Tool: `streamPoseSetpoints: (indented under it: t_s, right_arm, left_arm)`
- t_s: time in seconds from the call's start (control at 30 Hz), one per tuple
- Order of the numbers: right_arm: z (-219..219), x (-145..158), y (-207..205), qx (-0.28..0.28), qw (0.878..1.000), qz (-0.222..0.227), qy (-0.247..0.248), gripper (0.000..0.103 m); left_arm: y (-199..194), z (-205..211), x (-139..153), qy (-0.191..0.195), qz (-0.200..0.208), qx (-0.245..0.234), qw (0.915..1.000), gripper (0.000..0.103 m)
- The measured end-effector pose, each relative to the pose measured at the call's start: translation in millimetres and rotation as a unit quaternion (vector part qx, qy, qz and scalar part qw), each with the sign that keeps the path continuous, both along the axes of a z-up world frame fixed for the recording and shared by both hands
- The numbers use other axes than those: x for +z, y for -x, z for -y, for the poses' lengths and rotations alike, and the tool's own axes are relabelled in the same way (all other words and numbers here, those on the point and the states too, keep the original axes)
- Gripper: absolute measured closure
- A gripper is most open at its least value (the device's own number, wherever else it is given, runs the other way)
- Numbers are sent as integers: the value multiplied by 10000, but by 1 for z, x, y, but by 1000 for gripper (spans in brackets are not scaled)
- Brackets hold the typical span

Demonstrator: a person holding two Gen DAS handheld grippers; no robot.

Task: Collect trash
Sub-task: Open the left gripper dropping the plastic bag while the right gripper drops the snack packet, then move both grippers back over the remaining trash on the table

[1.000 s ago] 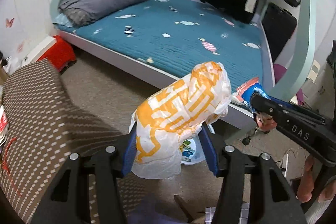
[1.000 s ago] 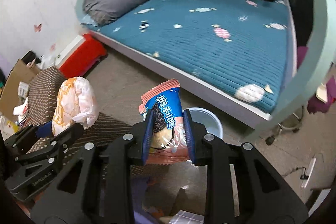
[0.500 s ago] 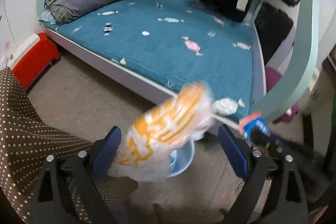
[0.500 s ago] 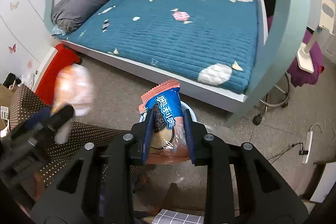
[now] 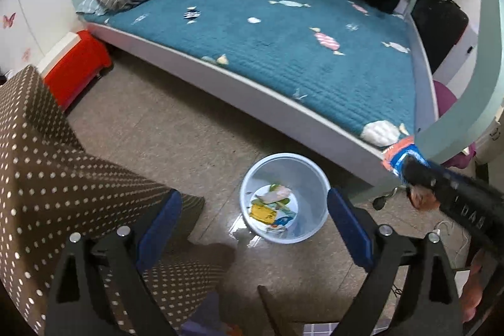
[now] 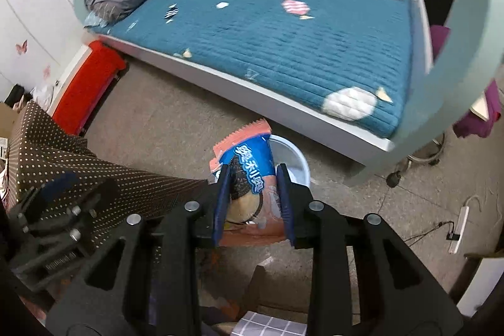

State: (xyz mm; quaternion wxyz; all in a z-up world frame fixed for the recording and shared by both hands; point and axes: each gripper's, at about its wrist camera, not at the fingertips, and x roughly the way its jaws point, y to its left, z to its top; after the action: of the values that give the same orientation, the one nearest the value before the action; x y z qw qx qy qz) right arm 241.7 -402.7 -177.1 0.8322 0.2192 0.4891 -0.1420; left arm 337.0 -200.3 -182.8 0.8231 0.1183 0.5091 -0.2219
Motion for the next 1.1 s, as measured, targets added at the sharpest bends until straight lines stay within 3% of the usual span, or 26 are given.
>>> streamPoseSetpoints:
  t_s: [0.03, 0.07, 0.47, 0.77, 1.1]
  right_arm:
    - [-1, 3, -3, -76, 9999, 54, 59, 20]
    - [-1, 4, -4, -125, 9998, 113, 86, 8]
    - [-9, -13, 9, 13, 9997, -261, -12, 8]
    - [-14, 9, 27, 67, 9998, -88, 166, 8]
    - [-32, 33, 41, 131, 9994, 202, 239, 8]
  left_arm:
    - [-1, -5, 0, -33, -5, 33, 10000, 12]
    - [-2, -8, 0, -43, -5, 50, 10000, 12]
    - [7, -11, -3, -133, -4, -38, 9999, 12]
    - [19, -13, 7, -30, -57, -133, 9999, 12]
    - [39, -30, 39, 30, 186, -27, 9998, 12]
